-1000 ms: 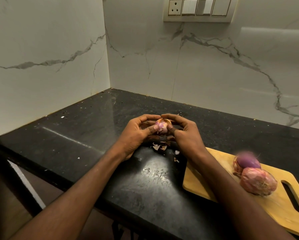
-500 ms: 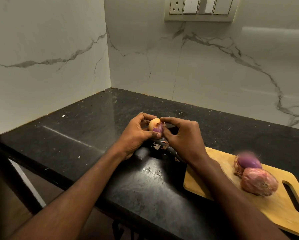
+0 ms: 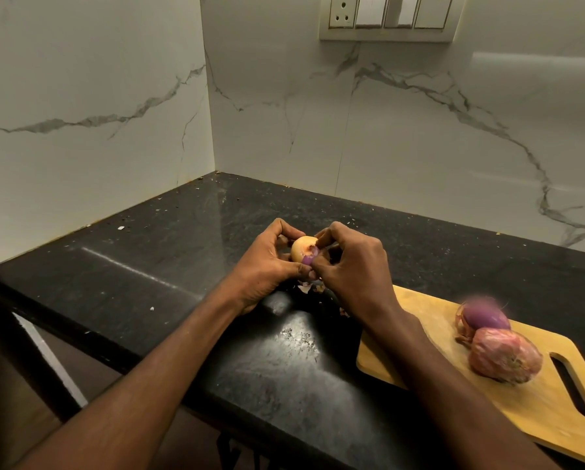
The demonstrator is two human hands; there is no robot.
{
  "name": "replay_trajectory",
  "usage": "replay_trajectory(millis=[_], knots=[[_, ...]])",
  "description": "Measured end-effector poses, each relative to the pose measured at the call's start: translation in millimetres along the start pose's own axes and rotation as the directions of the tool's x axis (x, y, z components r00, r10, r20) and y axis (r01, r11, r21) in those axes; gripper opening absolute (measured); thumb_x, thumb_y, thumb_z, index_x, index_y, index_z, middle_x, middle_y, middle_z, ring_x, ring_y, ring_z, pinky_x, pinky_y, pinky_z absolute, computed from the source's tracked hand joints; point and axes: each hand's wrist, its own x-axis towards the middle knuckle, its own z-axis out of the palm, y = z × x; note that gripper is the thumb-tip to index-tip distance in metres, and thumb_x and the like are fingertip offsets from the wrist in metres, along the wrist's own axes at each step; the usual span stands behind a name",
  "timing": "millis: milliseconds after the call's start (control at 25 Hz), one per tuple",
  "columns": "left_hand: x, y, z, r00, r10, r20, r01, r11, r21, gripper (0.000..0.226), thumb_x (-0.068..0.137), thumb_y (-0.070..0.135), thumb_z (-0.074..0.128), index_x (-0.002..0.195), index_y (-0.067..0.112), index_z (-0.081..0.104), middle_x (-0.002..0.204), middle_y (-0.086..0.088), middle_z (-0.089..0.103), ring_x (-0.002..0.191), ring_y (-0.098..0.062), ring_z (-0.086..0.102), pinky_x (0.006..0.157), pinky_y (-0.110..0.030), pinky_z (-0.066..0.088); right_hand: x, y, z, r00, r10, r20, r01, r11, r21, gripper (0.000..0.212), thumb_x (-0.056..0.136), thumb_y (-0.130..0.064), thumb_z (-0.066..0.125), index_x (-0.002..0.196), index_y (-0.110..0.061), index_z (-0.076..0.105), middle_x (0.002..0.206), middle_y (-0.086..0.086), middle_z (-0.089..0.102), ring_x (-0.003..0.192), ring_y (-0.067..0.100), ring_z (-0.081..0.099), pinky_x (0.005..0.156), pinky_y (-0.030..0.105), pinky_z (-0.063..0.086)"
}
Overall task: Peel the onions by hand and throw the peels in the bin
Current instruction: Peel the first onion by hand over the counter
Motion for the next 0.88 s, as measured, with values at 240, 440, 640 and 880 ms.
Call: replay_trajectory(millis=[240,440,640,880], knots=[[1.8,0.8,-1.2,0.999,-0.013,-0.047,0.012,1.000,-0.028,0.060,0.070,-0.007,0.088,0.118,0.007,0.055,0.117,-0.020,0.069,0.100,-0.030,0.074,0.087,-0.044,0.062,1.8,4.1,-10.2,0.992,0.123,0.020,-0.125,0.970,0.208,0.021,0.092,-0.012,0.075,0.113,-0.016,0.078,0.107,-0.004,0.078,0.096,0.002,0.071,0.086,0.021,0.060],[1.2,0.1,-2.4,0.999,-0.030,-0.034,0.030,1.000,-0.008,0.061,0.071,-0.006,0.088,0.121,0.004,0.055,0.117,-0.022,0.068,0.098,-0.027,0.074,0.086,-0.040,0.062,0.0,8.6,-9.4,0.995,0.101,0.019,-0.103,0.965,0.240,0.023,0.089,-0.015,0.080,0.112,-0.013,0.080,0.105,0.000,0.080,0.090,0.002,0.074,0.081,0.027,0.063],[0.3,-0.3,-1.6,0.999,-0.025,-0.028,0.026,1.000,0.011,0.058,0.069,-0.003,0.090,0.115,0.006,0.057,0.117,-0.024,0.068,0.096,-0.028,0.073,0.085,-0.044,0.063,-0.9,4.3,-6.9,0.999,-0.050,0.003,0.050,0.998,0.026,0.008,0.088,-0.014,0.081,0.095,-0.012,0.078,0.088,0.000,0.077,0.075,0.006,0.069,0.068,0.030,0.062],[0.3,-0.6,-2.3,0.999,-0.035,-0.022,0.035,0.999,0.024,0.061,0.067,-0.001,0.092,0.117,0.005,0.057,0.118,-0.023,0.068,0.098,-0.031,0.074,0.086,-0.046,0.063,0.8,3.5,-5.2,0.997,-0.074,0.018,0.075,0.996,-0.057,0.011,0.088,-0.012,0.080,0.086,-0.012,0.069,0.080,-0.001,0.069,0.069,0.009,0.062,0.061,0.026,0.056]])
